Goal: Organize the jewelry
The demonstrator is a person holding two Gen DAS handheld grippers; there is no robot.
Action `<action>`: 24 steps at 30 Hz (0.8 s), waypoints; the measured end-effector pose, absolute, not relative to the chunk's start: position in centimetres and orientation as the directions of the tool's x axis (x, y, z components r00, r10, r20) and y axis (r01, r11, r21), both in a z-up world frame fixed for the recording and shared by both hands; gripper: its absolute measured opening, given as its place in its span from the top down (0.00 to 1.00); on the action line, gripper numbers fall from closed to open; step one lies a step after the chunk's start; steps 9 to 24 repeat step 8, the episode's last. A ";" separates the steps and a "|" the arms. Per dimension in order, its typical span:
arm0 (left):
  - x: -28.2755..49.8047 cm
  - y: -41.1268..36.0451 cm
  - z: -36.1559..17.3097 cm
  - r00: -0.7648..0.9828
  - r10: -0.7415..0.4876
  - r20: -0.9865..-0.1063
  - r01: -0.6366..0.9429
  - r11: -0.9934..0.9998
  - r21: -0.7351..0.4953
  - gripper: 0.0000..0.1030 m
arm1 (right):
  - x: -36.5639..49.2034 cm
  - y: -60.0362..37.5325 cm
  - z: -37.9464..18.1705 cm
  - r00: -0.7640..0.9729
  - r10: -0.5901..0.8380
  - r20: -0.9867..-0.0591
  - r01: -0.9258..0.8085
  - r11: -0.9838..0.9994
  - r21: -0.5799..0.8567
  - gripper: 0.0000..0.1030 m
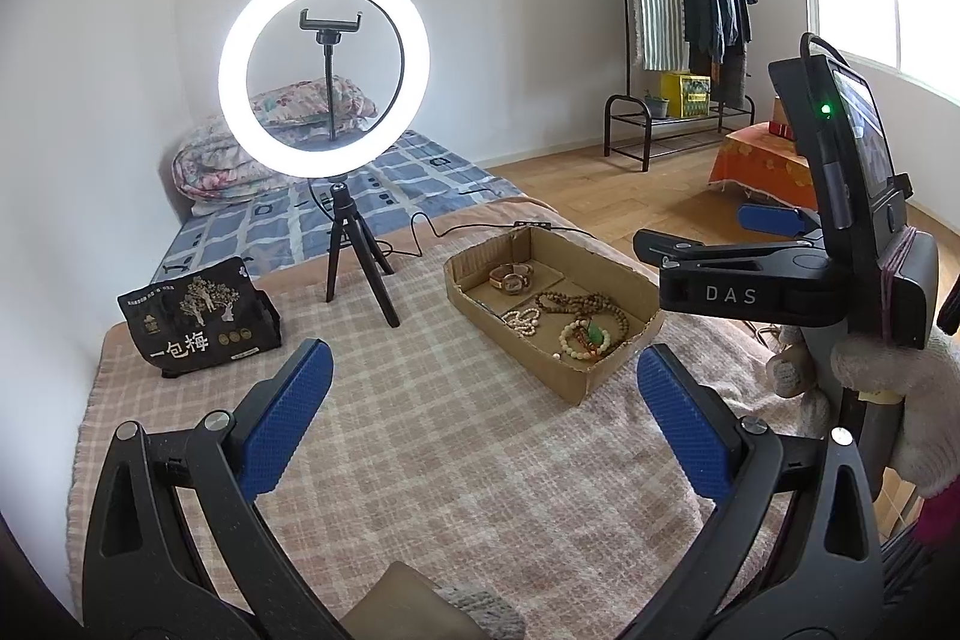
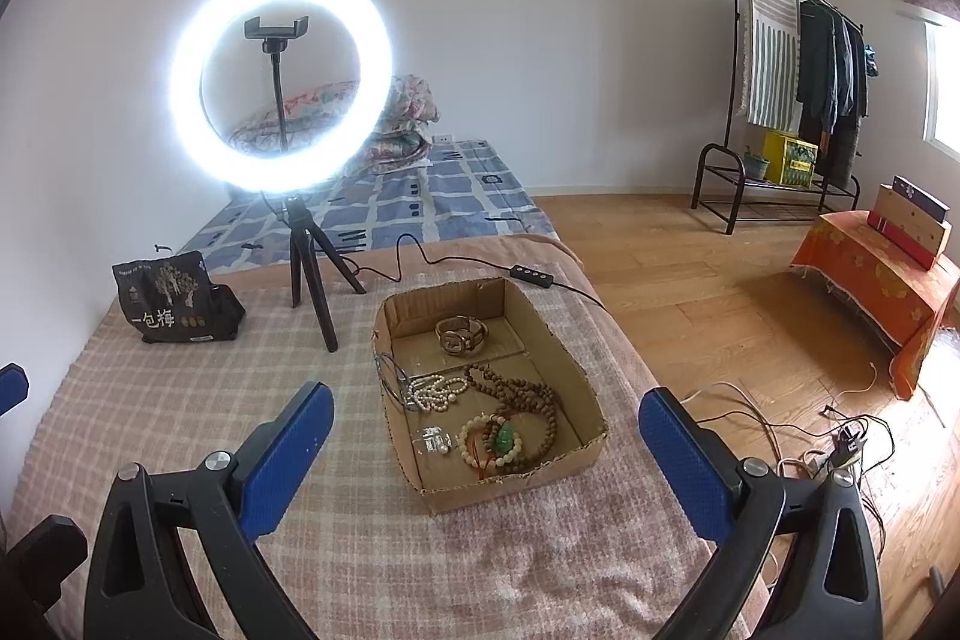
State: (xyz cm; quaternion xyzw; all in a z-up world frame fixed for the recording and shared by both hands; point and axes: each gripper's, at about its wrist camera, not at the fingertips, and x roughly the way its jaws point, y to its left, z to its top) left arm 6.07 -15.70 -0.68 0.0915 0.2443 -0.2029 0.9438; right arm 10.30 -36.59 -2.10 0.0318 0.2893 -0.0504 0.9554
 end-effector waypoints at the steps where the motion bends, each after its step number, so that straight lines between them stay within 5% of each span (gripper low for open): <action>1: 6.1 -15.7 -0.6 0.799 -0.339 -0.497 0.428 0.901 0.073 0.00 | 10.3 -36.6 -2.1 0.828 -0.079 -0.556 0.115 0.993 0.031 0.00; 24: 6.0 -15.7 -0.8 0.798 -0.333 -0.503 0.423 0.903 0.074 0.00 | 10.3 -36.6 -2.4 0.825 -0.081 -0.559 0.118 0.993 0.029 0.00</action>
